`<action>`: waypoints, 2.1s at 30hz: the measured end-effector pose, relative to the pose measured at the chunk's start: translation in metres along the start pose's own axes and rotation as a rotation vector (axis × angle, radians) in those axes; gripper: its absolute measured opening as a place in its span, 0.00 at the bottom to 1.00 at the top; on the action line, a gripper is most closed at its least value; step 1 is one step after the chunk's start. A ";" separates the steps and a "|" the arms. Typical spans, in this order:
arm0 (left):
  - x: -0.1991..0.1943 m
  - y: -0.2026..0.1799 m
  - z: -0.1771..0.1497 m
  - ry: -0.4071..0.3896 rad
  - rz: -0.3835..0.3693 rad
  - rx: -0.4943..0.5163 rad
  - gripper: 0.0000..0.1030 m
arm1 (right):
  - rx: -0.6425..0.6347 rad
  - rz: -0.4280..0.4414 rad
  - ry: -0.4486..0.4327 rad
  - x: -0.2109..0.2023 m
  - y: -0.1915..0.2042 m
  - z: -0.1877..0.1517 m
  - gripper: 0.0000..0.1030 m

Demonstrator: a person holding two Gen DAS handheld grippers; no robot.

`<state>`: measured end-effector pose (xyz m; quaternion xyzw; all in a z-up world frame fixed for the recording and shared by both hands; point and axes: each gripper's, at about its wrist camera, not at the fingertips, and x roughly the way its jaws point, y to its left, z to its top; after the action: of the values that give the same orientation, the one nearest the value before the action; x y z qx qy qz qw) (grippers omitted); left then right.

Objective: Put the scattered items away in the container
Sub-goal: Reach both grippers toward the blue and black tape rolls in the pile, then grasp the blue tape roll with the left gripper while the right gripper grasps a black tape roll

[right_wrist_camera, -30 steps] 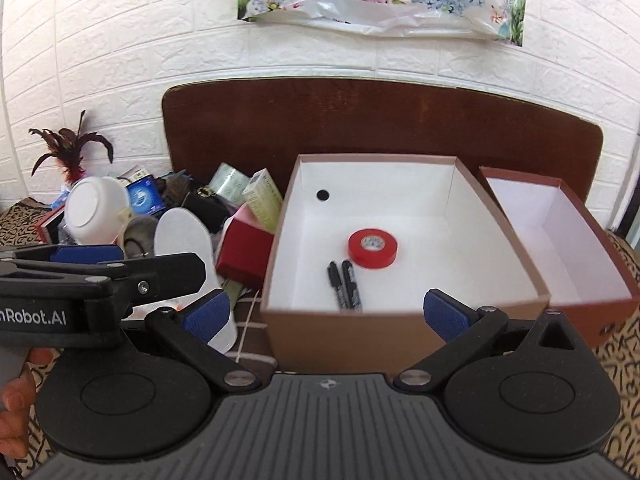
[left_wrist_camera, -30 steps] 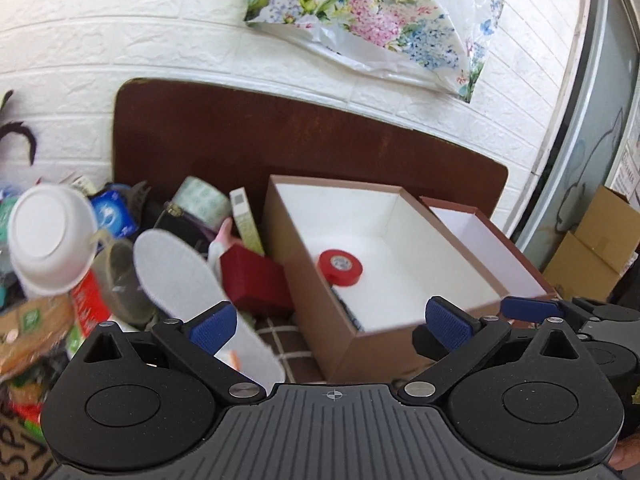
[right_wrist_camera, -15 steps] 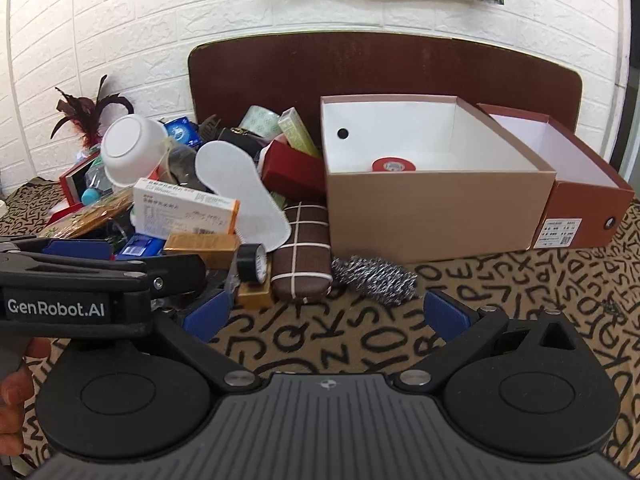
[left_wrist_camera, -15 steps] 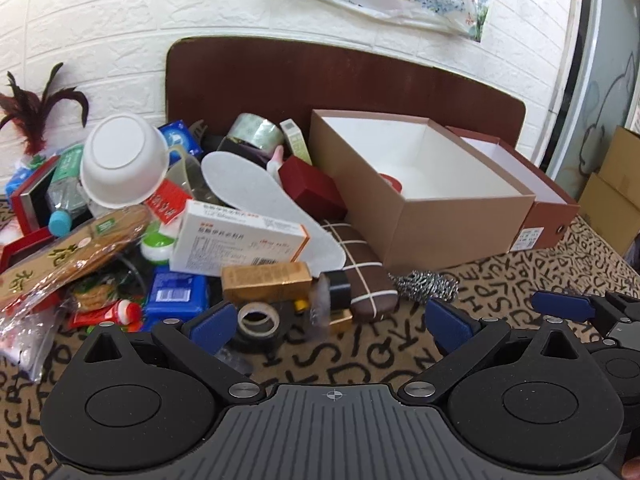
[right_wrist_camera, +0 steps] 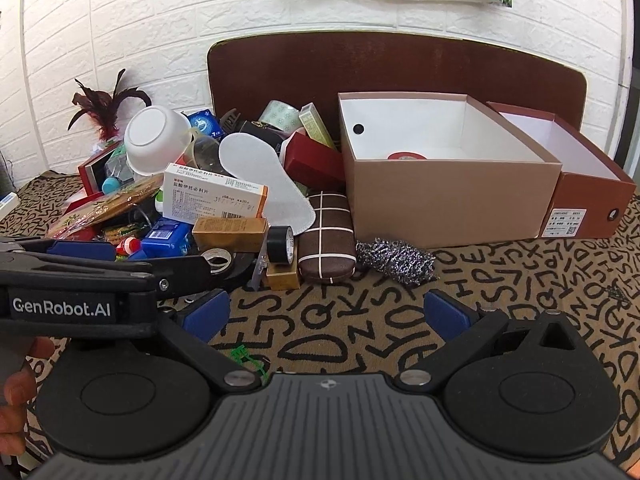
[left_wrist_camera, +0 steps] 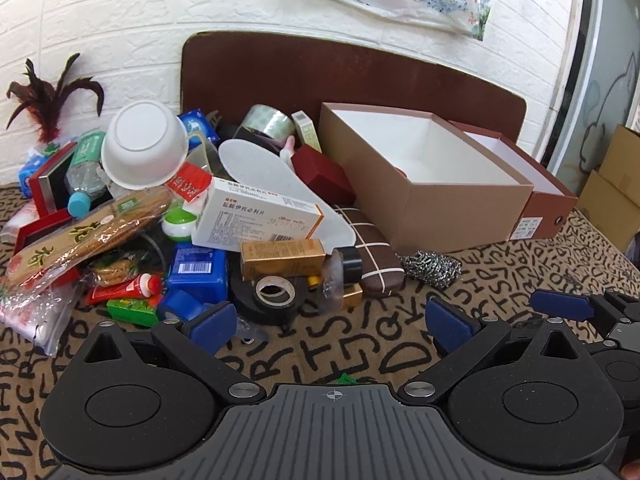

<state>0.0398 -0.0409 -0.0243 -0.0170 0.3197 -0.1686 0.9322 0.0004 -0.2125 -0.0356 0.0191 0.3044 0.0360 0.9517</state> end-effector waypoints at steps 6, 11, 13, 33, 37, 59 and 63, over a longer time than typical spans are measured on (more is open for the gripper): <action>0.001 0.020 -0.011 0.012 0.009 -0.012 1.00 | -0.012 0.026 0.029 0.007 0.007 -0.006 1.00; 0.006 0.057 -0.023 0.028 0.049 -0.070 1.00 | -0.013 0.051 0.074 0.025 0.013 -0.010 1.00; 0.010 0.067 -0.025 0.041 0.066 -0.084 1.00 | -0.015 0.071 0.091 0.033 0.017 -0.011 1.00; 0.049 0.127 -0.008 0.069 0.014 -0.249 0.75 | -0.092 0.239 0.163 0.093 0.057 -0.008 0.66; 0.064 0.133 -0.002 0.092 0.031 -0.286 0.54 | -0.100 0.256 0.129 0.100 0.065 0.003 0.53; 0.041 0.164 -0.030 0.172 0.109 -0.328 0.62 | -0.135 0.246 0.129 0.134 0.078 0.018 0.52; 0.045 0.165 -0.024 0.149 0.076 -0.351 0.62 | -0.151 0.238 0.119 0.135 0.080 0.015 0.44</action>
<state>0.1082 0.1019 -0.0929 -0.1547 0.4129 -0.0755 0.8944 0.1139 -0.1223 -0.0969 -0.0190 0.3523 0.1724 0.9197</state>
